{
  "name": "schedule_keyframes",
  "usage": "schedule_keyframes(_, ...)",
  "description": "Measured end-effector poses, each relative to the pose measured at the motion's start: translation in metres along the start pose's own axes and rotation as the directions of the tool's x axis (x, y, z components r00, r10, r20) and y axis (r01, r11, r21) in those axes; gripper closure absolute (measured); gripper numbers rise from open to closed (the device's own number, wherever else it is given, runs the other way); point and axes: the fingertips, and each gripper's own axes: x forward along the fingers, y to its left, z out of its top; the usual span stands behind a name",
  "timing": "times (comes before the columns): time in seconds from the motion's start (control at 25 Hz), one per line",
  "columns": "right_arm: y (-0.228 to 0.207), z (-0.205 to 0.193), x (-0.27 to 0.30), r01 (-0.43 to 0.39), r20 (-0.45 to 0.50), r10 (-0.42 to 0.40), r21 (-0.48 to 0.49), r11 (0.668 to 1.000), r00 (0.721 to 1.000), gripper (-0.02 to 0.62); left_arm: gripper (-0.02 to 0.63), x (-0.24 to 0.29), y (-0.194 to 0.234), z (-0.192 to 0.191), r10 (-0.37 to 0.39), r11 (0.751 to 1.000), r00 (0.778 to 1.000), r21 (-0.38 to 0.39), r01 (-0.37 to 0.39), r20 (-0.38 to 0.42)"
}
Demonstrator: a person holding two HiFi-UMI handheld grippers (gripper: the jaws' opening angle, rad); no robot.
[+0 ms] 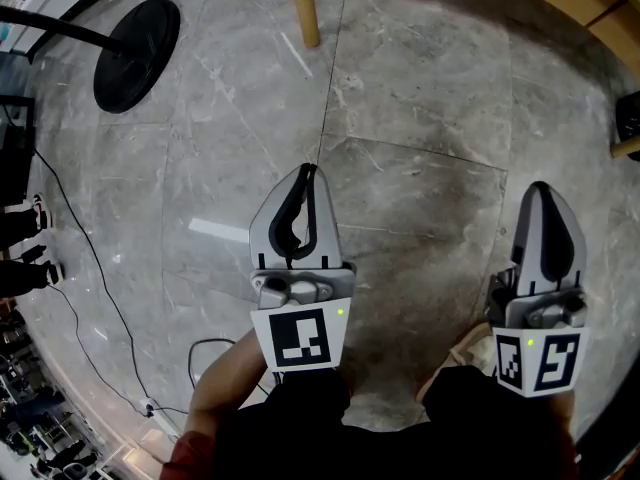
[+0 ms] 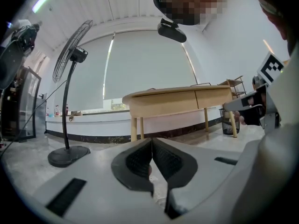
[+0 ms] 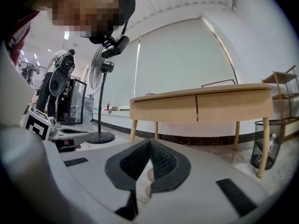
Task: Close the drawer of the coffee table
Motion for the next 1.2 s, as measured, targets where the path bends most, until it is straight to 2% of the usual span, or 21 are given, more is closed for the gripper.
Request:
schedule_keyframes(0.16, -0.001, -0.005, 0.002, -0.017, 0.001, 0.017, -0.001, 1.000, 1.000, 0.598, 0.600, 0.003, -0.001, -0.001, -0.028, 1.000, 1.000, 0.006, 0.028, -0.006)
schedule_keyframes(0.28, -0.006, -0.006, 0.007, -0.033, -0.001, 0.033, -0.030, 0.999, 0.999, 0.598, 0.600, 0.005, -0.002, 0.006, -0.060, 0.997, 0.998, 0.043, 0.060, -0.004)
schedule_keyframes(0.4, -0.021, 0.007, 0.008, 0.001, -0.050, -0.004, -0.063, 0.998, 0.999, 0.598, 0.600, 0.007, -0.008, 0.036, -0.122, 0.992, 0.992, 0.049, 0.120, 0.036)
schedule_keyframes(0.48, -0.027, 0.031, 0.000, 0.019, -0.087, -0.024, -0.062, 0.998, 0.996, 0.598, 0.600, 0.002, -0.010, 0.067, -0.149, 0.988, 0.989, 0.030, 0.149, 0.012)
schedule_keyframes(0.56, -0.025, 0.072, -0.011, 0.022, -0.104, -0.029, -0.067, 0.998, 0.994, 0.598, 0.600, -0.005, -0.005, 0.111, -0.143, 0.990, 0.989, 0.010, 0.144, -0.018)
schedule_keyframes(0.68, -0.024, 0.153, -0.030, 0.029, -0.110, -0.036, -0.063, 0.998, 0.993, 0.598, 0.600, -0.017, -0.002, 0.197, -0.135, 0.991, 0.991, -0.010, 0.135, -0.007)
schedule_keyframes(1.04, -0.024, 0.436, -0.093, 0.076, -0.110, -0.083, -0.072, 0.995, 0.990, 0.598, 0.600, -0.087, -0.011, 0.480, -0.152, 0.986, 0.988, -0.072, 0.151, -0.014)
schedule_keyframes(1.2, -0.025, 0.546, -0.127, 0.067, -0.110, -0.069, -0.023, 0.997, 0.991, 0.598, 0.600, -0.121, -0.015, 0.603, -0.140, 0.987, 0.990, -0.074, 0.141, 0.013)
